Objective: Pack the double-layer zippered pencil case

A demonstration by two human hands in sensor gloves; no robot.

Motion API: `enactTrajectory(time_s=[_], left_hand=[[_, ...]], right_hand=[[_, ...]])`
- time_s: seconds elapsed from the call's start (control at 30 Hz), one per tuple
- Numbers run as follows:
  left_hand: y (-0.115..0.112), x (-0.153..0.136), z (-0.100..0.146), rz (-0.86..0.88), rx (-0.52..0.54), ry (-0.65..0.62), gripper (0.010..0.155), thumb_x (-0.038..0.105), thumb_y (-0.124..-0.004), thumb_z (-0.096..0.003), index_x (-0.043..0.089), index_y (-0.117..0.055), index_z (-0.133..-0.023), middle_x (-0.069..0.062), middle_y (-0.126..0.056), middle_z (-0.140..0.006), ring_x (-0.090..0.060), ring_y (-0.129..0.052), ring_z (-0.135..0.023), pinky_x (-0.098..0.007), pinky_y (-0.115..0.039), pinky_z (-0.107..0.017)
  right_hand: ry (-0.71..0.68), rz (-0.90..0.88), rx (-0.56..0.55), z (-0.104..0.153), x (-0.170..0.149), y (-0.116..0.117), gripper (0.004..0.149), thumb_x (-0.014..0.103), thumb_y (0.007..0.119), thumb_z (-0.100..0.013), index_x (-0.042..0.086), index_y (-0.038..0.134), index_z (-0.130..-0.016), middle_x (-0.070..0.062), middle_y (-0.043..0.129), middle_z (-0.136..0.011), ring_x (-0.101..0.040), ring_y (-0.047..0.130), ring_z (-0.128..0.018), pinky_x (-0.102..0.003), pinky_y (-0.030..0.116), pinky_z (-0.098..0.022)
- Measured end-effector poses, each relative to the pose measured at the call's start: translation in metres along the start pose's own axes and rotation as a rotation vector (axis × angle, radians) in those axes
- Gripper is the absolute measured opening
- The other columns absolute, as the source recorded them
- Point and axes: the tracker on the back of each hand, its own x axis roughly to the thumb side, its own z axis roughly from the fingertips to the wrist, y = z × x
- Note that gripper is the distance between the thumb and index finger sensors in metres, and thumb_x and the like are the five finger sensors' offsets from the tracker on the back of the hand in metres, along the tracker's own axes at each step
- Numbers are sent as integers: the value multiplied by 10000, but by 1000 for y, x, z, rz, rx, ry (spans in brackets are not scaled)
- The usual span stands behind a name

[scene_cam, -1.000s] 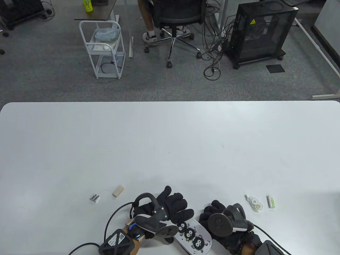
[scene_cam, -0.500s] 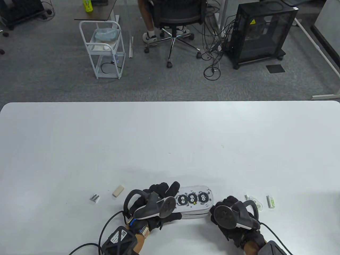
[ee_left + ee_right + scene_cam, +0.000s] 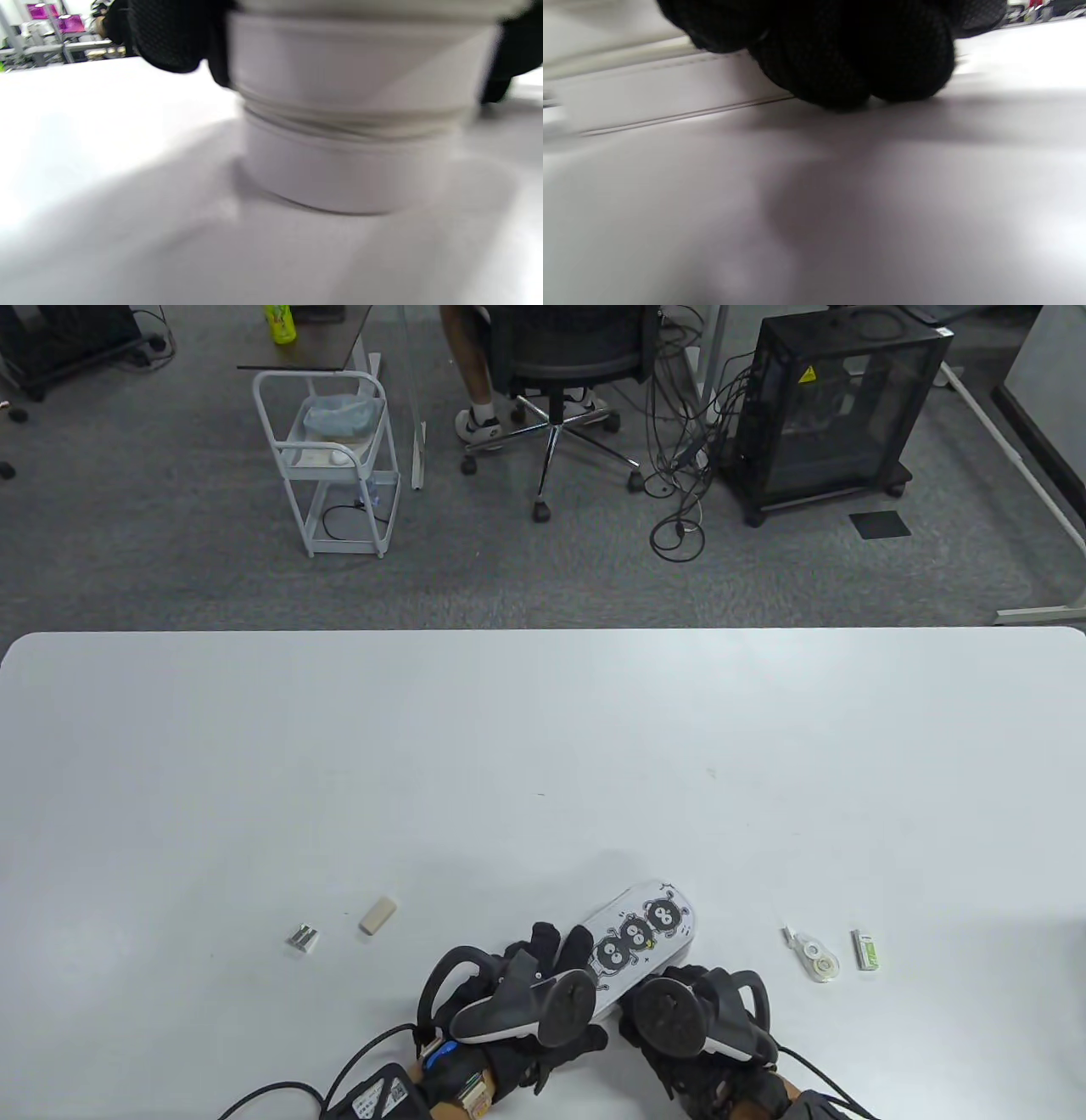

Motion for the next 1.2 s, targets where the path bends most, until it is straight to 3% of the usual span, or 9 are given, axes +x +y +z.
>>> enactTrajectory(time_s=[0.1,0.17,0.23,0.47,0.57,0.7,0.83,1.03,1.2], left_hand=[[7,-11,1,49,159,49,545,472,-667,-503,264,-601,-1003,-49,-895,-911,-254,-1036,-679,-507,-781,-564],[3,-17,-3,-141,203,144,662,432,-740,-488,234,-442,-1045,-74,-698,-1050,-321,-877,-884,-569,-664,-665],[-1,-18,-8,-402,244,128,897,613,-779,-400,233,-302,-1057,-80,-542,-1120,-358,-726,-1007,-586,-591,-717],[-4,21,-14,-545,248,-213,1180,800,-671,-148,266,-82,-1019,-90,-256,-1159,-409,-387,-1122,-668,-335,-771],[-8,36,-17,-424,148,-389,1235,844,-694,-82,320,-36,-986,-72,-218,-1167,-437,-292,-1140,-695,-242,-763],[-16,27,-27,-237,-49,-368,1227,879,-689,-123,338,83,-909,-79,-393,-1155,-430,-440,-1145,-679,-321,-782],[-16,16,-27,-206,-1,-325,1185,925,-649,-123,404,33,-941,-26,-467,-1145,-377,-520,-1121,-653,-388,-788],[-13,-28,-27,-180,-34,-11,1063,903,-585,-249,336,-161,-1041,-42,-512,-1137,-355,-663,-1043,-559,-559,-744],[-18,-45,-16,-56,5,-135,978,874,-595,-333,352,-205,-1062,-52,-523,-1136,-314,-695,-1028,-624,-529,-753]], right_hand=[[80,43,-51,-2,-19,-6,452,375,779,-399,159,863,-787,-22,964,-648,-291,923,-629,-535,629,-622],[121,32,-43,-4,-28,-7,447,361,771,-405,179,842,-807,-39,933,-697,-308,890,-671,-549,595,-639],[140,2,-13,-7,-33,-6,443,358,758,-416,201,818,-826,-48,892,-754,-317,854,-716,-559,561,-656],[75,-126,26,-12,-20,-1,453,345,747,-416,186,794,-837,-60,876,-775,-338,831,-722,-563,541,-670],[-47,-126,78,-18,-7,3,452,326,743,-412,202,791,-843,-83,867,-782,-361,818,-696,-569,524,-679],[-106,-70,90,-17,-7,2,447,350,734,-412,211,794,-833,-52,874,-763,-329,833,-692,-561,528,-680],[-207,97,8,-9,-7,-3,436,366,732,-390,214,831,-786,-18,909,-670,-286,869,-636,-565,515,-683],[-112,285,-64,-2,-34,-15,430,388,716,-388,271,826,-787,21,907,-648,-257,871,-631,-559,498,-697],[-3,279,-111,-6,-44,-15,431,375,726,-390,251,834,-789,-1,905,-642,-279,861,-630,-568,484,-694]])
